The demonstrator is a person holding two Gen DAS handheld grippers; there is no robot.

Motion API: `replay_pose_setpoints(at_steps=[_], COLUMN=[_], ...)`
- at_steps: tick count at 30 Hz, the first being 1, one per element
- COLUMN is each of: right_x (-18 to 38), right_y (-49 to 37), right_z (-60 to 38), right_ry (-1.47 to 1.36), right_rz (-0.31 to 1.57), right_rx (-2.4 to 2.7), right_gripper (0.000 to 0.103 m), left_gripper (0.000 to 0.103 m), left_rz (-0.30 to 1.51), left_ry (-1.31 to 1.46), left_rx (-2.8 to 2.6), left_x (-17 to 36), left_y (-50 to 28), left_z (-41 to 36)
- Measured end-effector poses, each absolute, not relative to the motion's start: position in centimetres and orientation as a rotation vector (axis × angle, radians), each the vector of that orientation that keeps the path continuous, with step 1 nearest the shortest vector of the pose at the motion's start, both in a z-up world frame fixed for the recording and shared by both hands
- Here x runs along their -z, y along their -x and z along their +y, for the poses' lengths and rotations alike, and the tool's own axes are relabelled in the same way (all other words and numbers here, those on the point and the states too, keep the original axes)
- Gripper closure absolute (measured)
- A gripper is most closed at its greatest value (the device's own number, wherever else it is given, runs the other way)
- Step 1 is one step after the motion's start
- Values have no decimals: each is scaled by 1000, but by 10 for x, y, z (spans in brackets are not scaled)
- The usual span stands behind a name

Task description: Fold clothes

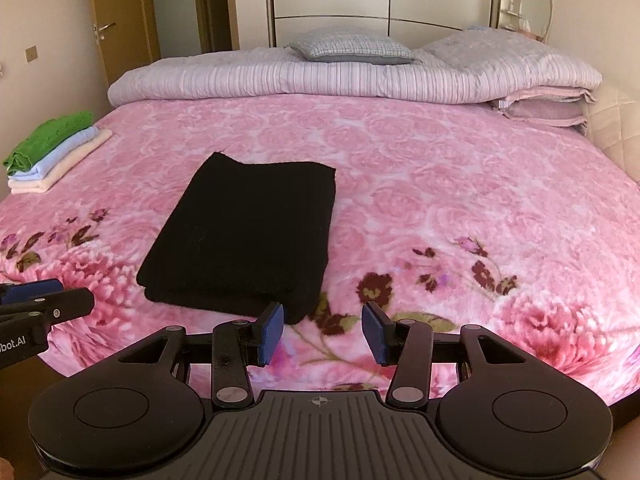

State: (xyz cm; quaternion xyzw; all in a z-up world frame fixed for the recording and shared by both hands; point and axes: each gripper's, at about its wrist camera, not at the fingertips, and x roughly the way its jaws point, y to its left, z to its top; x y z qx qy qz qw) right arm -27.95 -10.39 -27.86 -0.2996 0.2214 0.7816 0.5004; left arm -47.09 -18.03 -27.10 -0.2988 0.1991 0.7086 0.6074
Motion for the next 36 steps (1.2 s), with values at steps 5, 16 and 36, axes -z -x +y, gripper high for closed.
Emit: replay_pose_setpoints(at_steps=[5,16,36], right_x=[288,361,417], right_y=[284,207,232], right_z=[-86,-15,88], right_ry=[753,325,228], right_rz=[566,1343,1605], right_rx=[-1880,-1851,-1883], right_gripper=[55,43,30], left_gripper=[69,56,51], left_rz=[459,-11,-118], left_ry=[760,1251,1414], left_rx=[-1652,-1453,-1225], left_x=[287,346,417], left_y=[489,598,634], left_z=[-168,-128,-18])
